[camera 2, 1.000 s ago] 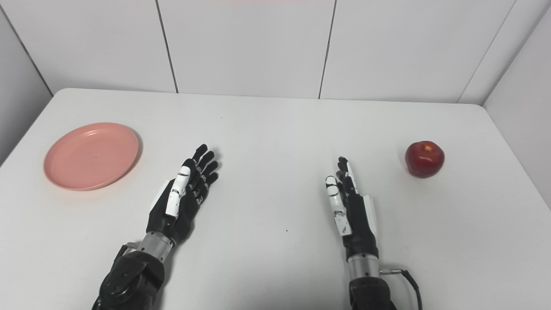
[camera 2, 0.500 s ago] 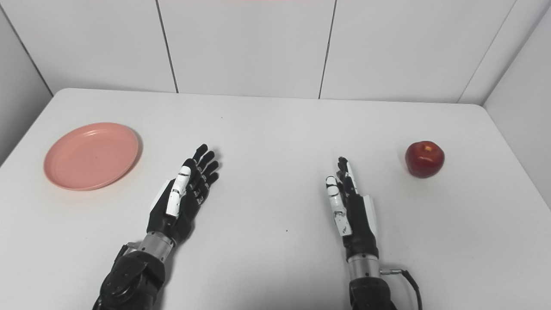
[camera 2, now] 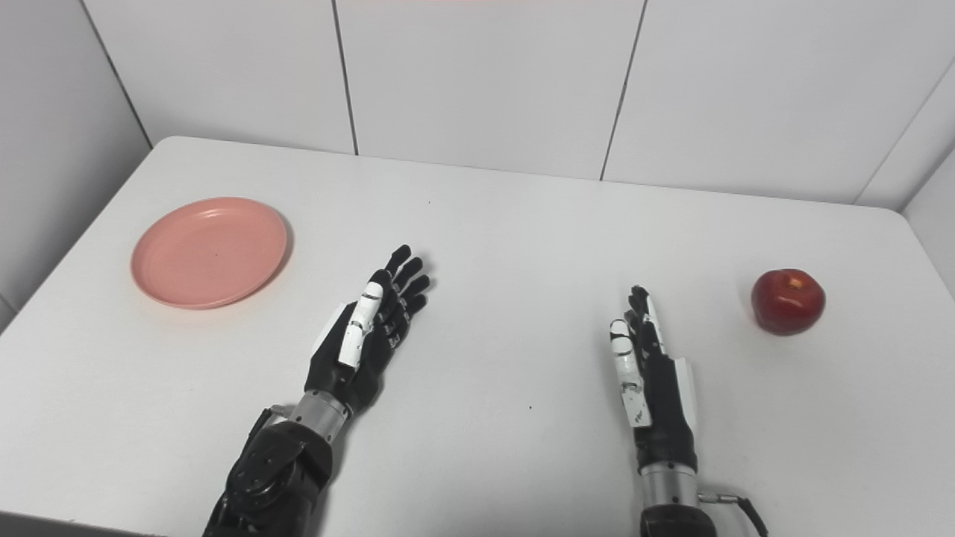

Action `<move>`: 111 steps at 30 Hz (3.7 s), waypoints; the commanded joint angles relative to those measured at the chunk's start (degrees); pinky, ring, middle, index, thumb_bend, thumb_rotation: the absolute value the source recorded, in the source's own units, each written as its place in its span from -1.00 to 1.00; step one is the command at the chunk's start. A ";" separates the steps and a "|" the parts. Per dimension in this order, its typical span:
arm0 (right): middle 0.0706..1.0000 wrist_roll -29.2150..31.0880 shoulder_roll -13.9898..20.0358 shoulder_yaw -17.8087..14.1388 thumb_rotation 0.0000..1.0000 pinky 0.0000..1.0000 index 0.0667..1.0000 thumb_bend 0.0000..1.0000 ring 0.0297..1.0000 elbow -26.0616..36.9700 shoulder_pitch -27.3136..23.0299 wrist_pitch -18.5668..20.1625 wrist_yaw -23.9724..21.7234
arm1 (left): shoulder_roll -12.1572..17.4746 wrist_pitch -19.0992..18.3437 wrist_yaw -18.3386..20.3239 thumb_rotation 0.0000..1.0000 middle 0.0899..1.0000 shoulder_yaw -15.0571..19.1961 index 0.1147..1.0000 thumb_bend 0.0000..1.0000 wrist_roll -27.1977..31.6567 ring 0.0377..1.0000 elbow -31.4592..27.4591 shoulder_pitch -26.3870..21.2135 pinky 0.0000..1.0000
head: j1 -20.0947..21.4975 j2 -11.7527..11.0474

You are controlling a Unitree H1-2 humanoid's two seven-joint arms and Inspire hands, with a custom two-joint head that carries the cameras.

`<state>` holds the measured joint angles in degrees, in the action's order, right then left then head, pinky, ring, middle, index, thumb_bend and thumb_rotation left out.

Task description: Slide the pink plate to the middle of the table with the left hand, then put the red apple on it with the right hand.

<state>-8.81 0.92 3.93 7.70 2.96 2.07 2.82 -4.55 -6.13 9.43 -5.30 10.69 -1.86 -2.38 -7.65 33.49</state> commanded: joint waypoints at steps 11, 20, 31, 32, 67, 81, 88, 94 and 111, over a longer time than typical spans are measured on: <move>0.98 4.22 2.61 -1.60 1.00 1.00 0.98 -0.76 0.97 -2.36 -0.99 -4.57 -1.99 | -3.02 2.23 -1.49 1.00 0.96 -1.98 0.95 -0.18 -2.71 0.94 5.35 -1.06 0.99 | -9.53 -4.42; 0.99 5.98 3.45 -2.14 1.00 1.00 0.99 -0.91 0.99 -2.80 -1.17 -5.14 -2.82 | -4.36 2.83 -1.87 1.00 0.99 -2.96 0.97 -0.21 -3.61 0.96 6.75 -1.45 0.96 | -13.23 -5.76; 1.00 7.83 3.55 -2.19 1.00 1.00 1.00 -0.88 1.00 -1.66 -0.87 -4.23 -3.48 | -4.73 4.77 -1.41 1.00 0.99 -3.65 0.98 -0.22 -4.00 0.96 8.68 -1.98 0.96 | -16.74 -7.33; 1.00 7.86 3.56 -2.13 1.00 1.00 1.00 -0.87 1.00 -1.26 -0.85 -3.63 -3.49 | -4.67 4.82 -1.41 1.00 0.99 -3.78 0.98 -0.21 -4.13 0.96 8.67 -2.00 0.96 | -17.21 -7.13; 1.00 7.47 2.36 -1.81 1.00 1.00 1.00 -0.97 1.00 3.90 -0.21 -0.41 -4.11 | -4.80 3.38 -1.92 1.00 1.00 -3.93 0.99 -0.21 -3.97 0.96 6.87 -2.32 0.94 | -18.92 -5.69; 1.00 7.81 1.68 -2.03 1.00 1.00 1.00 -1.00 1.00 3.93 -0.74 -0.11 -4.27 | -3.38 -0.34 -2.40 1.00 0.98 -2.36 0.97 -0.20 -4.07 0.96 1.20 -4.07 1.00 | -19.43 -5.71; 1.00 8.04 1.47 -2.05 1.00 1.00 1.00 -1.00 1.00 4.38 -0.76 0.50 -4.25 | -1.84 -3.18 -2.71 1.00 0.93 -0.86 0.91 -0.17 -3.58 0.90 -3.47 -6.13 0.95 | -19.57 -5.69; 1.00 7.32 1.27 -1.85 1.00 1.00 1.00 -1.00 1.00 5.61 -0.64 1.87 -4.04 | -0.30 -6.28 -2.35 1.00 0.91 0.36 0.89 -0.13 -2.94 0.87 -7.51 -7.77 0.92 | -19.72 -5.41; 1.00 7.60 1.52 -2.03 1.00 1.00 1.00 -1.00 1.00 5.75 -0.74 2.13 -4.34 | 2.09 -10.70 -4.23 1.00 0.84 5.70 0.80 -0.16 -0.32 0.83 -14.08 -13.14 0.83 | -20.40 -5.59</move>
<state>-1.36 2.44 2.11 11.35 3.60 4.27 -1.34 -2.78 -16.61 5.44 -0.13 9.73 -13.58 -12.03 -28.04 27.86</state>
